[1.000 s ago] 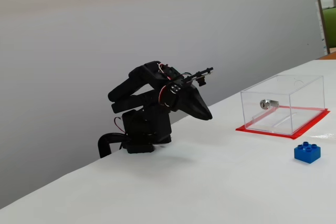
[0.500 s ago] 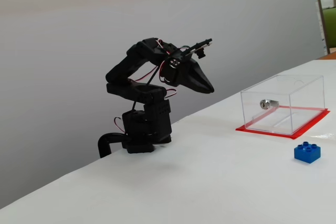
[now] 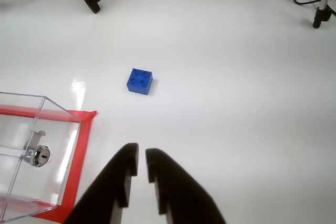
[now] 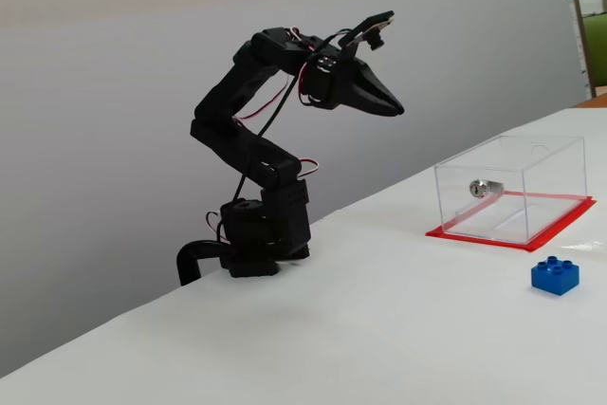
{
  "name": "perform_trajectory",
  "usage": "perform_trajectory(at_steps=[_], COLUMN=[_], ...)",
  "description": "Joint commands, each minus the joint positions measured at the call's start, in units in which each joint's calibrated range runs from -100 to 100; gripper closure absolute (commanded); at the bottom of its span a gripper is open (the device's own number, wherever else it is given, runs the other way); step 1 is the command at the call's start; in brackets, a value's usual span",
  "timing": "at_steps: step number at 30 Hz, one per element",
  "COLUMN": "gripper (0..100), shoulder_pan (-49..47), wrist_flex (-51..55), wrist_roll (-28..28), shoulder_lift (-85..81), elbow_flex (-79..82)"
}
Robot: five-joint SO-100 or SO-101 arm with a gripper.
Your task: Pick the blue lego brick and place it into the transparent box
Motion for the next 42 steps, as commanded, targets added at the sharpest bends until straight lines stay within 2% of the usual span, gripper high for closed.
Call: perform_trajectory(at_steps=[1, 8, 20, 21, 24, 27, 42], gripper=[98, 98, 98, 96, 81, 75, 74], shoulder_pan=[-1.17, -2.8, -6.42, -6.42, -7.01, -7.16, -7.38], wrist_flex=[0.12, 0.2, 0.12, 0.2, 0.12, 0.12, -3.19], wrist_roll=[-0.18, 0.24, -2.89, -3.15, -3.31, -3.47, -7.28], shoulder_lift=[5.84, 17.3, 24.59, 25.44, 28.24, 29.35, 38.09], elbow_flex=[-8.4, -20.16, -21.69, -21.69, -21.79, -21.79, -21.79])
